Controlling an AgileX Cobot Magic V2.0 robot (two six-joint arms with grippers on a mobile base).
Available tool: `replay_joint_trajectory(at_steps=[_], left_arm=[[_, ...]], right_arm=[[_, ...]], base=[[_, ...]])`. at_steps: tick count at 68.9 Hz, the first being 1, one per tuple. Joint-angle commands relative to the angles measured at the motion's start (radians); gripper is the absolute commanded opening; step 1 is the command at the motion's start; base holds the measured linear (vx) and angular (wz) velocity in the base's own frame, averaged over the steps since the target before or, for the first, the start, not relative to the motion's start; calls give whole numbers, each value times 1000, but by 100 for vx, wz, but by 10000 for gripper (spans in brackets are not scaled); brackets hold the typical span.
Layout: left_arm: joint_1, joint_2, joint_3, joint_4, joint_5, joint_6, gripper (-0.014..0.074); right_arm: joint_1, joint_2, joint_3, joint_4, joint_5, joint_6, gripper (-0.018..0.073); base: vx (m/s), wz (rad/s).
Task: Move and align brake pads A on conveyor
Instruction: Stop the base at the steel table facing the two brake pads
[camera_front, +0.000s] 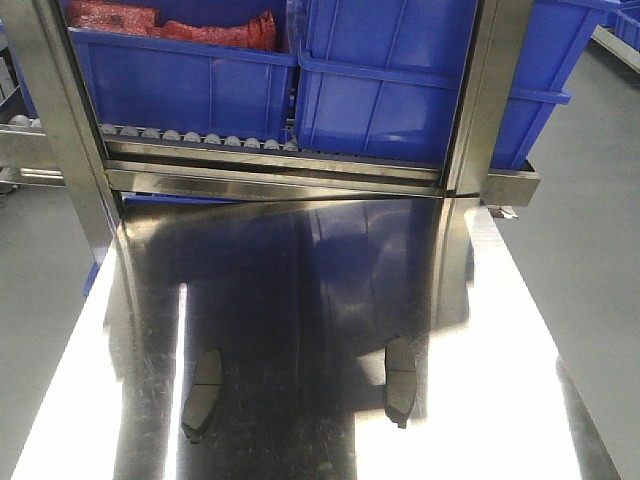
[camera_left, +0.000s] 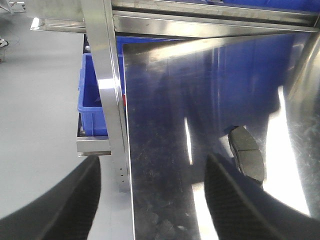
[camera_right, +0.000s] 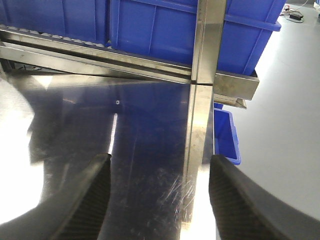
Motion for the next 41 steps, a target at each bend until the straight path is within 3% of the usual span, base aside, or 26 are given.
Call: replay_joint_trajectory(at_steps=[1, 41], left_arm=[[-4, 11, -20, -11, -66, -4, 425], [-4, 11, -20, -11, -66, -4, 425]], right_arm=[[-6, 11, -24, -4, -73, -8, 414], [-6, 11, -24, -4, -71, -8, 414]], base=[[0, 0], [0, 0]])
